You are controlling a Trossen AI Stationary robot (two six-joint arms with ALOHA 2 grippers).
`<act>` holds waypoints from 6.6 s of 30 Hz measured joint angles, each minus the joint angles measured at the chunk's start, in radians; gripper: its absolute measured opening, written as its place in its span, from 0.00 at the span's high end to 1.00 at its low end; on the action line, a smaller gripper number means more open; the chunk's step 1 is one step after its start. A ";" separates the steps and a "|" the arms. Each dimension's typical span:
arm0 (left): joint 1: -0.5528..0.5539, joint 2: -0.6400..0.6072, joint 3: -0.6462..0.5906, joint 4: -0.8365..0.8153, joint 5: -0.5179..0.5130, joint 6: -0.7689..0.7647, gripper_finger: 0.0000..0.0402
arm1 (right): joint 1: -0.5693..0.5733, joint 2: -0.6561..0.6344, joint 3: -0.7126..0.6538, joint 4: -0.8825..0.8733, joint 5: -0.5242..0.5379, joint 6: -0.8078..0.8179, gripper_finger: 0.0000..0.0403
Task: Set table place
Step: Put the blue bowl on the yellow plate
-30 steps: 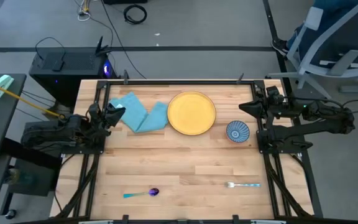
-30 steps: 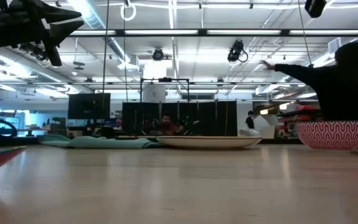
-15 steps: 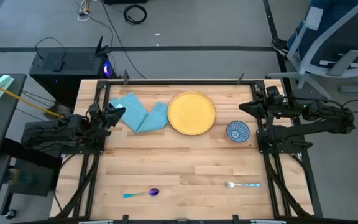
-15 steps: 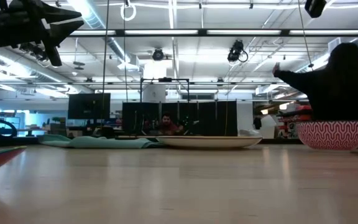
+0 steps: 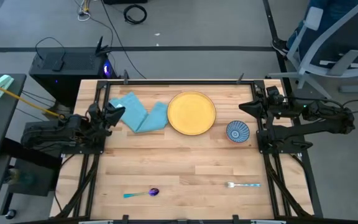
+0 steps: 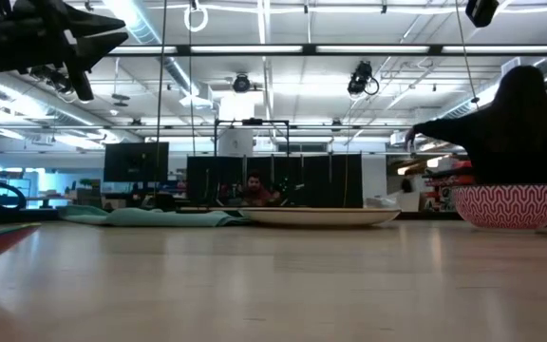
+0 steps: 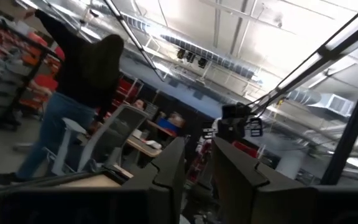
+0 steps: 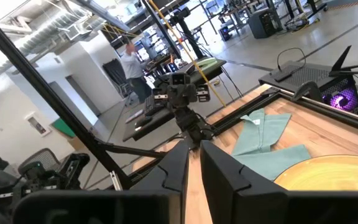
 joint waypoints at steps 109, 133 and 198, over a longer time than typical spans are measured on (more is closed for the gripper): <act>0.424 1.140 0.950 -1.189 0.315 -0.042 0.79 | -0.087 0.327 -0.017 -0.981 -0.068 0.568 0.75; 0.425 1.140 0.950 -1.186 0.315 0.064 0.78 | -0.499 0.716 -0.024 -0.826 -0.093 0.243 0.57; 0.426 1.140 0.951 -1.187 0.315 0.062 0.80 | -0.515 0.750 0.061 -0.848 -0.068 0.023 0.97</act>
